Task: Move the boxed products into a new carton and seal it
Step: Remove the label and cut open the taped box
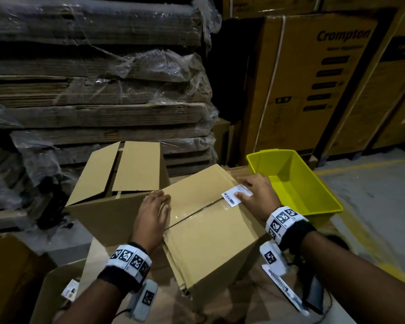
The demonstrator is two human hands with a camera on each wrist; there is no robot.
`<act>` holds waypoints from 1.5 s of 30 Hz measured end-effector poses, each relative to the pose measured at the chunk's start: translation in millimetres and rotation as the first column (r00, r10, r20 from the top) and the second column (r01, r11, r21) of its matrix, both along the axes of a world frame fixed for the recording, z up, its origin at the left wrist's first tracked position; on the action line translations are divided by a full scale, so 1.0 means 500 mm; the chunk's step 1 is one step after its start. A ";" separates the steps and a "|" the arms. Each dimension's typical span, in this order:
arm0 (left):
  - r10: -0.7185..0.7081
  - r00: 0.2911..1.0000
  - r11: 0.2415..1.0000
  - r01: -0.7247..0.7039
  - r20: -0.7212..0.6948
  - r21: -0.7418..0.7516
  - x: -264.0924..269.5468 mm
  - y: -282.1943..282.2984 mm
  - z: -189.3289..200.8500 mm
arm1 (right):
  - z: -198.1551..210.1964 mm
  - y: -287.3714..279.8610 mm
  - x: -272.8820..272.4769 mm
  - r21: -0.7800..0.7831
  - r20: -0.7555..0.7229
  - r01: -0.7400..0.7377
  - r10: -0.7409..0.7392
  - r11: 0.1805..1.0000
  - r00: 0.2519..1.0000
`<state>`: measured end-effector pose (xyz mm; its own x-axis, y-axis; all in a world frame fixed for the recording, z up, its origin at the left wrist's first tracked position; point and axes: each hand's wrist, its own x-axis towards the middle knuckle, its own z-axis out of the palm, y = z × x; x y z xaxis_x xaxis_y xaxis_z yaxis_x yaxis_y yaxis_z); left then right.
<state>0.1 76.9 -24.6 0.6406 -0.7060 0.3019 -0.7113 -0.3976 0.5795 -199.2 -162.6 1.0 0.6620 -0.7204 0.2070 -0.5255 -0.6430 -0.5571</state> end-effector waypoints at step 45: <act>0.283 0.956 0.959 -0.284 -0.074 0.006 -0.092 -0.016 0.033 | 0.014 -0.037 -0.016 0.078 -0.009 -0.467 0.469 0.881 0.883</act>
<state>-45.7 68.8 -8.3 0.8348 -0.4909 0.2491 -0.5251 -0.5742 0.6281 -207.1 -181.1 7.9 0.9303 -0.3370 0.1446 -0.1881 -0.7771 -0.6006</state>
